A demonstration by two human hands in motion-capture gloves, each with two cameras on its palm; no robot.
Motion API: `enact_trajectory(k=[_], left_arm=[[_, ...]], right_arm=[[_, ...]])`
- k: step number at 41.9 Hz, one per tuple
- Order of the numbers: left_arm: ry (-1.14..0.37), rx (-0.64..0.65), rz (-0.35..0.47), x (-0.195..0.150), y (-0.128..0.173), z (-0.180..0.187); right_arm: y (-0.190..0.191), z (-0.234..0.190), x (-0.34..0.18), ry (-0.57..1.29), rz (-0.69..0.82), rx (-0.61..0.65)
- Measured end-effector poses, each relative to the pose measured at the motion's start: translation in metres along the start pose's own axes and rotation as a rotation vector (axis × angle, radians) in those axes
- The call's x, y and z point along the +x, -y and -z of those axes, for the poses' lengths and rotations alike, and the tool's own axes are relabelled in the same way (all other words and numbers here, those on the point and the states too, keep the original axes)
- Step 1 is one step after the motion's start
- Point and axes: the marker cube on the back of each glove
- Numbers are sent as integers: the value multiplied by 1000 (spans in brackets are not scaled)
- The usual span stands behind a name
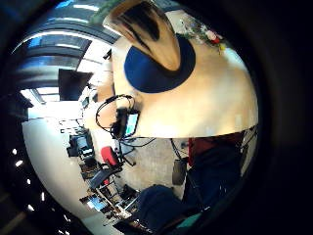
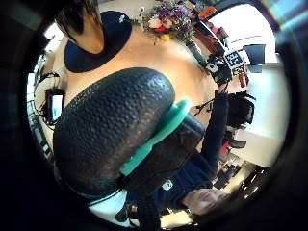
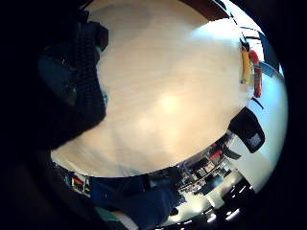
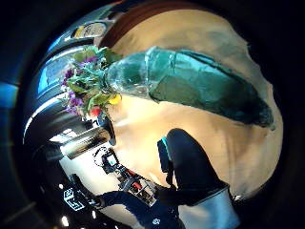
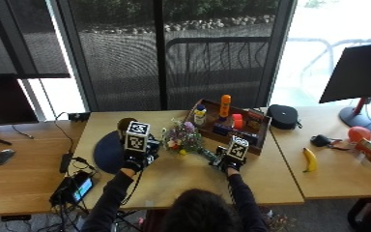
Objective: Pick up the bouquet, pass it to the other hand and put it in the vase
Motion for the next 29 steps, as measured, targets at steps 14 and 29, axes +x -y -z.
enact_trajectory(k=[14,29], left_arm=[[19,-59,-5,6,4,-9],[45,-108,-25,17,5,-17]], right_arm=[[3,-19,-10,-38,-51,-15],[-6,-35,-24,47,-137,-4]])
